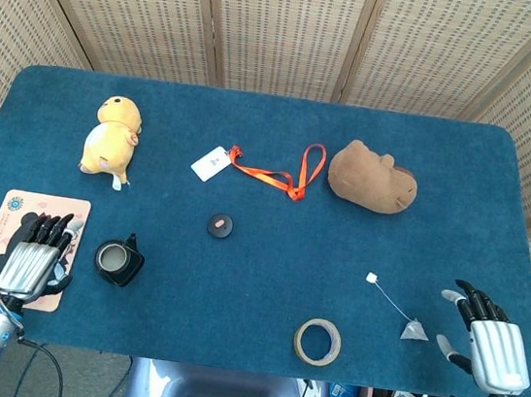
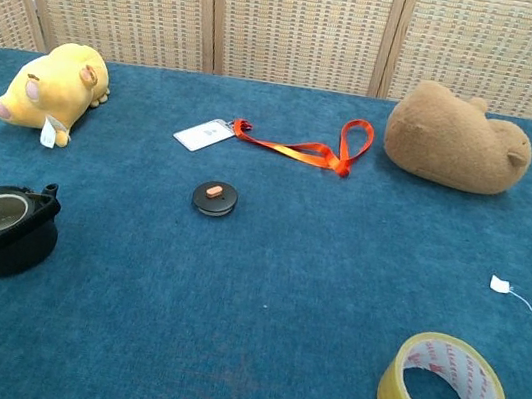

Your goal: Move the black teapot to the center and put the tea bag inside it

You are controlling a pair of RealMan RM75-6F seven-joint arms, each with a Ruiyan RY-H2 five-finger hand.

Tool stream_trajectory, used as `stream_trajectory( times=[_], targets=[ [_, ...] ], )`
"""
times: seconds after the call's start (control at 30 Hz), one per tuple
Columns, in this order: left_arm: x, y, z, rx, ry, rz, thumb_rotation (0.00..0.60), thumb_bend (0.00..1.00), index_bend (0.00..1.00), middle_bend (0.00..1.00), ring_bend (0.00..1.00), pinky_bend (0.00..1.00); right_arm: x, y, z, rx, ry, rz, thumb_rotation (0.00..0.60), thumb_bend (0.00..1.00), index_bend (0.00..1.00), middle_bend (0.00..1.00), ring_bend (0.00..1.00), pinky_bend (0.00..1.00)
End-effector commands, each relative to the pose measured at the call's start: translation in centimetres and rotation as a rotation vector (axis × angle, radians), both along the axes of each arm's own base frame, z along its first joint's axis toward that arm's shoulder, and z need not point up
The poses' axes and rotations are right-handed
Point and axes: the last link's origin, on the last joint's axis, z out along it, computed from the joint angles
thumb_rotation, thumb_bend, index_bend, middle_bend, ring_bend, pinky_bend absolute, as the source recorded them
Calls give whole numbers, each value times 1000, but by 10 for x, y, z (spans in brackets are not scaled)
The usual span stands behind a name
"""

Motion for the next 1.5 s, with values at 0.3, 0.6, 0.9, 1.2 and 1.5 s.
stream_trajectory(
  times=[0.3, 0.6, 0.9, 1.2, 1.5],
  targets=[
    [-1, 20, -22, -7, -13, 14, 600, 305, 0, 0, 0, 0, -4, 2, 3, -12, -4, -7, 600, 366, 322, 275, 250, 411],
    [3, 33, -28, -4, -5, 5, 600, 304, 0, 0, 0, 0, -6, 2, 4, -17, -6, -11, 600, 365, 322, 275, 250, 411],
    [3, 51, -35, -15, 23, 8, 600, 305, 0, 0, 0, 0, -8, 6, 6, -25, -6, -16, 600, 366, 322, 275, 250, 411],
    [9, 63, -42, -34, 10, -1, 600, 305, 0, 0, 0, 0, -8, 7, 8, -31, -8, -14, 600, 365, 322, 275, 250, 412],
    [20, 76, -49, -45, 16, -32, 600, 304, 0, 0, 0, 0, -9, 8, 9, -39, -8, -17, 600, 365, 322, 275, 250, 411]
  ],
)
